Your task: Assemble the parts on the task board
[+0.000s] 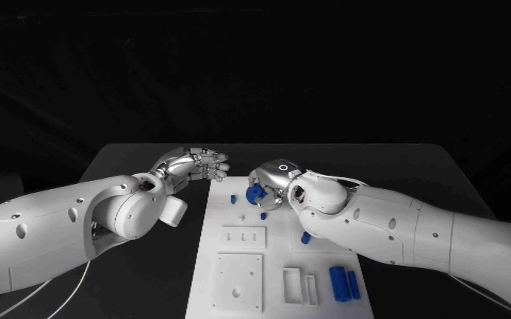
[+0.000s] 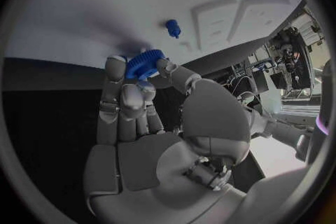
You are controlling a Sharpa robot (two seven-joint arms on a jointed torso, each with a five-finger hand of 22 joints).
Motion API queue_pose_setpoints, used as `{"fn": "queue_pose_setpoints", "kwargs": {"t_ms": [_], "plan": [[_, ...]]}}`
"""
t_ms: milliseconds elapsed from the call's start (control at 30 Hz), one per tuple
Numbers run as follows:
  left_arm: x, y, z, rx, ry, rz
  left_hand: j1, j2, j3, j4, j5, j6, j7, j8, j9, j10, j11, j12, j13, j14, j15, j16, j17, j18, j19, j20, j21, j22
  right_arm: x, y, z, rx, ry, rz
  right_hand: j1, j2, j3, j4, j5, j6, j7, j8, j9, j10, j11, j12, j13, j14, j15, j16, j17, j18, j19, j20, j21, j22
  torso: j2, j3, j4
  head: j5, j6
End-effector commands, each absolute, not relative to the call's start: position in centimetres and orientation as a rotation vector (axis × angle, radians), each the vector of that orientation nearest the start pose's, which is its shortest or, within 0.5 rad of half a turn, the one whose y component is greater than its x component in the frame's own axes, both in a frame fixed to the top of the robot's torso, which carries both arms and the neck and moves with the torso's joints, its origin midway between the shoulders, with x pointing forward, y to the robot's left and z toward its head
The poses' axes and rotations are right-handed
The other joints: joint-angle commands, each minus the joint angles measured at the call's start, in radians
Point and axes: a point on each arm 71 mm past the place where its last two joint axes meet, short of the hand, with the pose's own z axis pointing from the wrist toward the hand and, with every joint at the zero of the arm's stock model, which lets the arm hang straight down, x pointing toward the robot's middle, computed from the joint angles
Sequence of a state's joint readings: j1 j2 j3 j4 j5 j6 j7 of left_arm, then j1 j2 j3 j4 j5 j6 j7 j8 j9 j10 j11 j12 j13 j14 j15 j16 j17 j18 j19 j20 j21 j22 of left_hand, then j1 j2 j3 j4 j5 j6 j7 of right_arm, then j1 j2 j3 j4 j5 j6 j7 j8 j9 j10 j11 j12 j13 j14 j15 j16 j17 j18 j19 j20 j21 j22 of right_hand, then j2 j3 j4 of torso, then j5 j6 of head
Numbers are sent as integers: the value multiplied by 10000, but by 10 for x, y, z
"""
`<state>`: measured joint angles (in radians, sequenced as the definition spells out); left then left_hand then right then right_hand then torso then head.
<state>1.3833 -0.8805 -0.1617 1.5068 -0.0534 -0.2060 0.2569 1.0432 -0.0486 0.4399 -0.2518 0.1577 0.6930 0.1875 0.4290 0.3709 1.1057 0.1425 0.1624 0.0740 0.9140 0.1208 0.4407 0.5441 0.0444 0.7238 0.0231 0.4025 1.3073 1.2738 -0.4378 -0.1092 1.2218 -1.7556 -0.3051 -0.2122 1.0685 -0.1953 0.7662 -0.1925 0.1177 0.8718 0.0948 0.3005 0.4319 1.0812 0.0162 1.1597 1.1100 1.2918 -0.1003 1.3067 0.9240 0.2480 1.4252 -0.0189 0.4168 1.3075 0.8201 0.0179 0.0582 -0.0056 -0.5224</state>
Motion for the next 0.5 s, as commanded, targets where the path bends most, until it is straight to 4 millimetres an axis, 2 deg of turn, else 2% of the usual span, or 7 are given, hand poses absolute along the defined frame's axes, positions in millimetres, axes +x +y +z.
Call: {"fn": "queue_pose_setpoints", "kwargs": {"t_ms": [33,300,500], "plan": [[505,226,-141,-9679,15909,-14960,-76,12,6,-41,-40,-24,205,-66,-9,55,-7,-40,-15,41,7,-49,12,154,-52,-19,25,114,528,-77,-187,-4961,15598,4553,16,-120,16,71,55,497,346,-24,21,-46,-2,-26,-10,3,65,-52,18,138,341,-299,-35,159,3,-4,-7,-20,-29],[506,226,-141,-9672,15906,-14960,-84,16,9,-42,-41,-28,206,-68,-10,54,-7,-42,-15,41,7,-50,14,154,-52,-18,25,114,526,-77,-187,-4922,15538,4611,18,-135,9,77,73,528,343,-7,29,-46,-4,-24,-12,5,63,-59,25,138,343,-300,-39,160,-4,8,8,-39,-41],[505,226,-141,-9679,15908,-14951,-89,19,11,-44,-41,-30,207,-68,-10,54,-6,-43,-15,40,7,-52,15,154,-52,-18,25,114,526,-77,-187,-4875,15489,4627,16,-144,5,80,74,531,342,-5,29,-48,-5,-24,-12,5,63,-62,27,138,341,-299,-41,160,1,16,-8,-34,-58]]}}
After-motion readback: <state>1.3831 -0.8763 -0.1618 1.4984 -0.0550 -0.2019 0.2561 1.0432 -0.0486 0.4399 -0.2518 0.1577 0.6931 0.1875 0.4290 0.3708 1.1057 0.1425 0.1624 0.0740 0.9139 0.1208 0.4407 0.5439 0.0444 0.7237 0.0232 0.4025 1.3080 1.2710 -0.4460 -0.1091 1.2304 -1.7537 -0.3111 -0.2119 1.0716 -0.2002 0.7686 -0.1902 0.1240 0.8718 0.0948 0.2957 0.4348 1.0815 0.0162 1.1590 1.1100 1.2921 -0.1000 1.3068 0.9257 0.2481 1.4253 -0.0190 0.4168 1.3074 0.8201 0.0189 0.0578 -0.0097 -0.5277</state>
